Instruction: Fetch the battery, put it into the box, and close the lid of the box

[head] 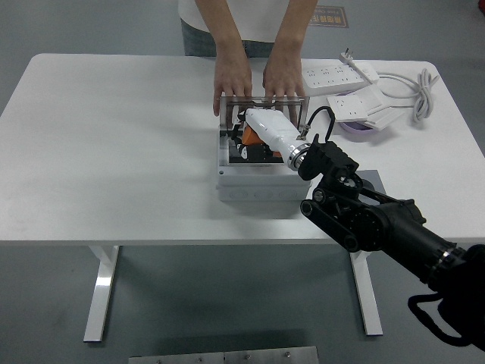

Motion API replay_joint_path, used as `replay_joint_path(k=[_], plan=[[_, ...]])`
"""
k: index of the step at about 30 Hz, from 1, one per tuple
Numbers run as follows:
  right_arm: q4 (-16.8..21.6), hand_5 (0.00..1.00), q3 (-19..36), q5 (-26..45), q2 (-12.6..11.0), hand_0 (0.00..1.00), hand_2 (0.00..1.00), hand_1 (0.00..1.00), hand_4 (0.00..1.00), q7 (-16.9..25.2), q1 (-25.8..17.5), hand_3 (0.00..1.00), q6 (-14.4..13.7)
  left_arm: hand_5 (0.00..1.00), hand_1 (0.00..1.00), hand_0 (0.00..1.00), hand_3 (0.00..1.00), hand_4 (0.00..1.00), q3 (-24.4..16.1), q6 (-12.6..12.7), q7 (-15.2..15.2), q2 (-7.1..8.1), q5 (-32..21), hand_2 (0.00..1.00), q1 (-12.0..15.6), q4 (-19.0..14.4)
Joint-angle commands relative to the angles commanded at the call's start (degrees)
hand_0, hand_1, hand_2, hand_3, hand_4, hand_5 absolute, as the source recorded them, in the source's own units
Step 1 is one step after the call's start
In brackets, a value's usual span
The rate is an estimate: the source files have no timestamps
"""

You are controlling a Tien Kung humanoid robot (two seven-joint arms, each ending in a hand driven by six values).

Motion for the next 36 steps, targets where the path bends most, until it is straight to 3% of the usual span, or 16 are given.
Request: replay_joint_path(k=[5,6,11,12,36], plan=[[-0.1,0.029,0.3,0.5,0.0,0.180,0.301,0.246,0.439,0.2,-0.1,0.406,0.0,0.002,0.698,0.632,0.541,0.500,-0.1,0.0,0.0,-0.04,0.1,0.573,-0.1,0.0],[-0.2,0.142,0.3,0.5,-0.1,0.281,0.398,0.327,0.586,0.2,-0.1,0.455,0.0,0.002,0.698,0.632,0.541,0.500,-0.1,0.0,0.0,-0.05,0.1,0.573,-0.1,0.0],[-0.2,0.142,0.6,0.9,-0.1,0.281,0.398,0.327,0.586,0.5,-0.1,0.455,-0.3,0.002,0.698,0.632,0.541,0.500,-0.1,0.0,0.0,-0.07,0.2,0.573,-0.1,0.0],[-0.2,0.210,0.6,1.0,-0.1,0.343,0.455,0.377,0.593,0.5,-0.1,0.478,-0.3,0.002,0.698,0.632,0.541,0.500,-0.1,0.0,0.0,-0.07,0.2,0.573,-0.1,0.0],[-0.2,0.271,0.0,2.7,-0.3,0.378,0.455,0.387,0.691,1.7,-0.2,0.466,0.4,0.002,0.698,0.632,0.541,0.500,0.0,0.1,0.0,-0.08,0.1,0.573,0.0,-0.1]])
